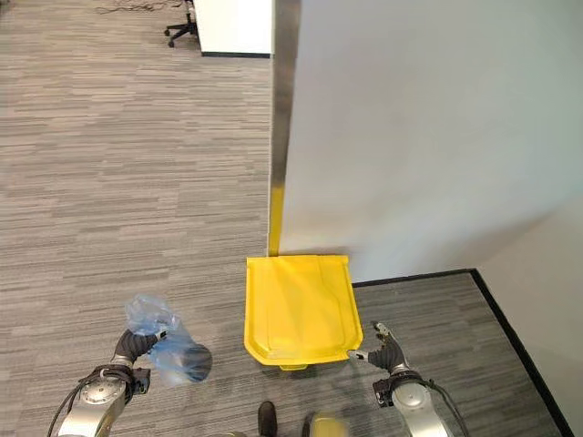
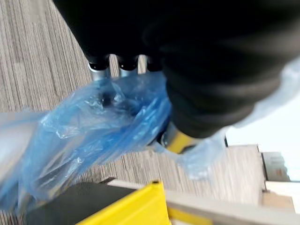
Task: Gather garbage on tea table into small bin, then transfer packed bag to large trash can.
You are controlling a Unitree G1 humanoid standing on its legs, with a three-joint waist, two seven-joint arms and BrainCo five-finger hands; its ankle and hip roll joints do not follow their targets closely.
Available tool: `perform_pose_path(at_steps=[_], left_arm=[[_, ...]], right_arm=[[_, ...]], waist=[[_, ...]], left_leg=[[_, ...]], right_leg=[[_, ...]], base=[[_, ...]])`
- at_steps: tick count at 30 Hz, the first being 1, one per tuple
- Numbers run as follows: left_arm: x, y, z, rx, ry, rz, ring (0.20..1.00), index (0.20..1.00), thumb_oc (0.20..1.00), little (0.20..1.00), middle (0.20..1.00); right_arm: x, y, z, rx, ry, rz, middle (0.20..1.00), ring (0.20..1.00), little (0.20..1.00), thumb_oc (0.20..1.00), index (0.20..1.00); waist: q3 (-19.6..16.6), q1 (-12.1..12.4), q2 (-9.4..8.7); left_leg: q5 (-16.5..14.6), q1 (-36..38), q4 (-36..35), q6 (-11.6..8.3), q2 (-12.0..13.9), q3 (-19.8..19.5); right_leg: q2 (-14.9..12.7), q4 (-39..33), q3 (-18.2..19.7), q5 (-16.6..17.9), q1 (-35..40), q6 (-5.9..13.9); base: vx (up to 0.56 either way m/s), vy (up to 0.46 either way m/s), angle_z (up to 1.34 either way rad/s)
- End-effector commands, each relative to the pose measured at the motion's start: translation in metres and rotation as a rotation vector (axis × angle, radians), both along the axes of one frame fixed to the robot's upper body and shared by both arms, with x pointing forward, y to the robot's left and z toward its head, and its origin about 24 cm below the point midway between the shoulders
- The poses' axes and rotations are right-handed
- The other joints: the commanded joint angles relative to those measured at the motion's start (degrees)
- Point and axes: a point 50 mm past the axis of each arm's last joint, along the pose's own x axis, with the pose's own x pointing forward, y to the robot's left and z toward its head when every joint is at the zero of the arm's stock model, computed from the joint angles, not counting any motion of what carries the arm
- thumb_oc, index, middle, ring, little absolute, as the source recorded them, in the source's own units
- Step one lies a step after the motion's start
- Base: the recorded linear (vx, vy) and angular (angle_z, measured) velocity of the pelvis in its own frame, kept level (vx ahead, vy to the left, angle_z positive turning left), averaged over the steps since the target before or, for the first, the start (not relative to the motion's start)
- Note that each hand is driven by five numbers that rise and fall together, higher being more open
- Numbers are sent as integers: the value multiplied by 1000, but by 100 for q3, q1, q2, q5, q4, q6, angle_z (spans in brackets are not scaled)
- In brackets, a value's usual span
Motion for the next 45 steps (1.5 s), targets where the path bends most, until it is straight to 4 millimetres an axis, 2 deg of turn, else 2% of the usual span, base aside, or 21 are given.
perform_pose_path(at_steps=[1, 9, 14, 15, 16, 17, 21, 23, 25, 27, 30, 35, 39, 45], left_arm=[[1, -6, 8, -28, -84, -6, 200, 200, 200, 200, 200], [-2, -10, 5, -43, -59, -29, 200, 200, 200, 200, 200], [1, -14, 5, -50, -60, -53, 200, 200, 200, 200, 200], [1, -17, 4, -60, -60, -56, 200, 200, 200, 200, 200], [1, -19, 3, -64, -58, -56, 200, 200, 200, 200, 200], [1, -21, 2, -69, -59, -53, 200, 200, 200, 200, 200], [4, -21, 6, -69, -84, -44, 200, 200, 200, 200, 200], [6, -15, 9, -47, -93, -29, 200, 200, 200, 200, 200], [9, -9, 14, -26, -109, -21, 200, 200, 200, 200, 200], [12, -6, 18, -13, -120, -21, 200, 200, 200, 200, 200], [9, -4, 18, -9, -118, -16, 200, 200, 200, 200, 200], [-1, -5, 9, -44, -90, 18, 200, 200, 200, 200, 200], [-8, -8, -1, -62, -45, 23, 200, 200, 200, 200, 200], [-11, -6, -2, -49, -28, 16, 200, 200, 200, 200, 200]], right_arm=[[10, -27, 15, -81, -61, -20, 1000, 1000, 1000, 1000, 1000], [0, -37, 14, -91, -46, -62, 1000, 1000, 1000, 1000, 1000], [1, -41, 16, -105, -45, -56, 1000, 1000, 1000, 1000, 1000], [3, -40, 16, -105, -51, -51, 1000, 1000, 1000, 1000, 1000], [2, -40, 15, -105, -46, -50, 1000, 1000, 1000, 1000, 1000], [2, -40, 14, -110, -39, -50, 1000, 1000, 1000, 1000, 1000], [7, -37, 16, -108, -47, -42, 1000, 1000, 1000, 1000, 1000], [12, -31, 16, -108, -47, -16, 1000, 1000, 1000, 1000, 1000], [16, -24, 14, -102, -42, 5, 1000, 1000, 1000, 1000, 1000], [16, -19, 13, -92, -40, 17, 1000, 1000, 1000, 1000, 1000], [9, -21, 9, -79, -26, -3, 1000, 1000, 1000, 1000, 1000], [7, -28, 10, -83, -26, -28, 1000, 1000, 1000, 1000, 1000], [3, -33, 8, -87, -14, -50, 1000, 1000, 1000, 1000, 1000], [0, -36, 7, -87, -6, -63, 1000, 1000, 1000, 1000, 1000]], waist=[[-14, -51, 347], [-13, -111, 326], [29, -145, 254], [2, -183, 274], [-29, -242, 323], [-87, -333, 424], [-14, -274, 394], [98, -217, 368], [237, -154, 374], [265, -113, 424], [157, -55, 329], [-8, 0, 291], [-58, -16, 297], [-51, -12, 279]], left_leg=[[-275, 285, -569, -279, 933, 16], [-164, 101, -368, -525, 1023, -14], [-567, 194, 122, -548, 1064, -111], [-662, 368, 105, -588, 1083, -263], [-657, 509, -41, -619, 1127, -325], [-623, 731, -614, -580, 1160, -326], [-578, 701, -830, -515, 1017, -399], [-517, 658, -981, -403, 951, -333], [-399, 558, -979, -347, 992, -191], [-307, 445, -959, -306, 1046, -131], [-285, 385, -909, -347, 948, -163], [-421, 466, -735, -377, 990, -38], [-471, 598, -706, -374, 999, -48], [-521, 694, -762, -344, 972, -70]], right_leg=[[212, -1042, 14, -602, 1168, 1023], [210, -1581, -213, -474, 1465, 939], [80, -1538, -215, -392, 1387, 883], [72, -1507, -197, -369, 1295, 885], [90, -1527, -198, -361, 1253, 902], [116, -1579, -177, -204, 1077, 986], [59, -1636, -70, 47, 879, 1112], [13, -1460, 9, 149, 551, 1250], [12, -968, -32, 87, 281, 1322], [-6, -493, -142, -146, 245, 1314], [-2, -894, -138, -335, 712, 1171], [-12, -1491, -197, -213, 1087, 1138], [-6, -1647, -263, -202, 1294, 1120], [-38, -1661, -289, -242, 1398, 1137]], base=[[78, -144, 45], [-20, -80, 24], [-98, 31, 2], [-117, 128, -5], [-163, 250, 4], [-95, 193, 8], [-121, 147, -30], [-196, 137, -81], [-247, 85, -96], [-173, 32, -51], [-21, -34, -19], [55, -71, 8], [57, 9, 1], [39, 55, 5]])
